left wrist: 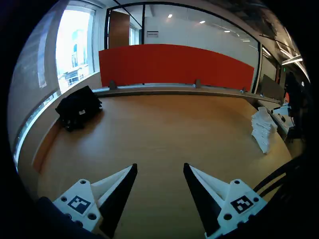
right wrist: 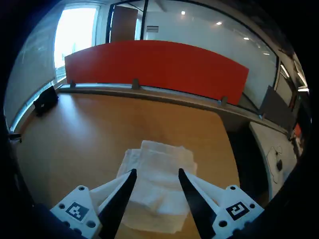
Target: Fold towel
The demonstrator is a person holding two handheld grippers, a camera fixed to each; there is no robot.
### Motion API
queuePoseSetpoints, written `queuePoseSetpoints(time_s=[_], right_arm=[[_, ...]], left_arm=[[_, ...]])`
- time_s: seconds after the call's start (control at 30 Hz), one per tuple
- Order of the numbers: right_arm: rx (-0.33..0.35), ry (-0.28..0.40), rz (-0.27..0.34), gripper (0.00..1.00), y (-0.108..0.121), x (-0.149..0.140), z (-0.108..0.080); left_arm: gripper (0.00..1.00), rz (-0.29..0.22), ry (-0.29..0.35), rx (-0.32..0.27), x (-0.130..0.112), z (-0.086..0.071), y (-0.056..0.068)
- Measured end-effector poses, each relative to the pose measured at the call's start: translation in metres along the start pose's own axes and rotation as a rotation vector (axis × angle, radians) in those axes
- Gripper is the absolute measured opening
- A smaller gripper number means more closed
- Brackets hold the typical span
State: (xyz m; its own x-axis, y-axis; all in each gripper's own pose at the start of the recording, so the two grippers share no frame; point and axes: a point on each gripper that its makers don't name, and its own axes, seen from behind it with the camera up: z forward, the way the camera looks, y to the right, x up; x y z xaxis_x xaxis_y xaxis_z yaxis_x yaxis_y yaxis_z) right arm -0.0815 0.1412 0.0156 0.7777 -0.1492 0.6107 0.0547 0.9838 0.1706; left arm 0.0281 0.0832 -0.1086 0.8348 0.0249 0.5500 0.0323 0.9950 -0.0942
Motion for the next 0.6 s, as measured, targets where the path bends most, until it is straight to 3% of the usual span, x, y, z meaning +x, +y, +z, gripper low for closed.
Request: queuePoseSetpoints(time_s=[0.4,0.6], right_arm=[[-0.037,0.046,0.032,0.81,-0.011,-0.013,-0.032],[-0.050,0.104,0.052,0.81,-0.014,-0.006,-0.043]], left_arm=[[0.85,0.005,0.029,-0.006,0.013,-0.003,-0.006],[0.85,0.012,0.040,-0.012,0.017,-0.006,-0.006]])
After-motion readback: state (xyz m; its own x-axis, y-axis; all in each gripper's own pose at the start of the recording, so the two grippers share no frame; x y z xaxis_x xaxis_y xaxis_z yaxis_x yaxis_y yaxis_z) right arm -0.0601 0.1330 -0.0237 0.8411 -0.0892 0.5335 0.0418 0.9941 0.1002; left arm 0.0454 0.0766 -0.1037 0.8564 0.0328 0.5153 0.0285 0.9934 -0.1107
